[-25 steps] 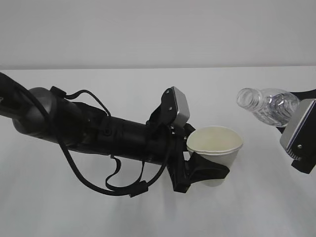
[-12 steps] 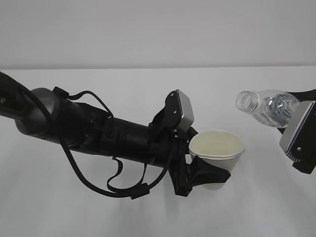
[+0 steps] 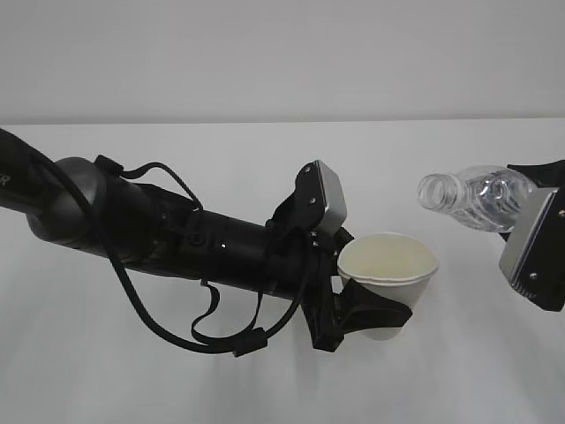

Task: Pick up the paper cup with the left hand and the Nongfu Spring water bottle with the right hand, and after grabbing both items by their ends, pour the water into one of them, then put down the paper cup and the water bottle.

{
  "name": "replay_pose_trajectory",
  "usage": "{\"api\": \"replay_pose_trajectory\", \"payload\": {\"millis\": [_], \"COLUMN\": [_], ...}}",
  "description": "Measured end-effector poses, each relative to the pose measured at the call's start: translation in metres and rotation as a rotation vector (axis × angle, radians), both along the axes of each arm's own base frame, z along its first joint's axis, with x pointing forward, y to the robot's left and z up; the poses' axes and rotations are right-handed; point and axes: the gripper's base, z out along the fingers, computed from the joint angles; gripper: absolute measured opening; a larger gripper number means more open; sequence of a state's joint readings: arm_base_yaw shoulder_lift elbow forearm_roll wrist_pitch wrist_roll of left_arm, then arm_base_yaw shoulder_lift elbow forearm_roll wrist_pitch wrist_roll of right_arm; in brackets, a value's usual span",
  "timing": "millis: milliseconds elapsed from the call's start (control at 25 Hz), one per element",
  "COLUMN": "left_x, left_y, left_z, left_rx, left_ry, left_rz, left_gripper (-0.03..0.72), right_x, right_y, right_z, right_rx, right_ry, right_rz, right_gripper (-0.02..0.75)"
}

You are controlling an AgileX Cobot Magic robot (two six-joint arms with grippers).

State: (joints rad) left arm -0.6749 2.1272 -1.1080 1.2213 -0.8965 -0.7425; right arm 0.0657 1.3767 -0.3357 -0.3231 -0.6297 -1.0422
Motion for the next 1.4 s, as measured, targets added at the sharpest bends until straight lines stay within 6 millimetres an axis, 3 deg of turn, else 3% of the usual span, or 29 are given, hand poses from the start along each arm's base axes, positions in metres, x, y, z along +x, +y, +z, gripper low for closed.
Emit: {"api": "replay_pose_trajectory", "payload": {"millis": [1400], "left_x": [-0.0021], "left_y": [-0.0006], "left_z": [0.0018], "left_rx": [-0.021], "left_ry": [0.015], "left_rz": [-0.020], "left_gripper": [0.436], "right_x": [0.0043], "right_y": [0.0006], "right_z": [0.0062], "right_rx": [-0.109], "right_ry": [-0.071], "right_rz": [0.042], "right_gripper": [0.438]}}
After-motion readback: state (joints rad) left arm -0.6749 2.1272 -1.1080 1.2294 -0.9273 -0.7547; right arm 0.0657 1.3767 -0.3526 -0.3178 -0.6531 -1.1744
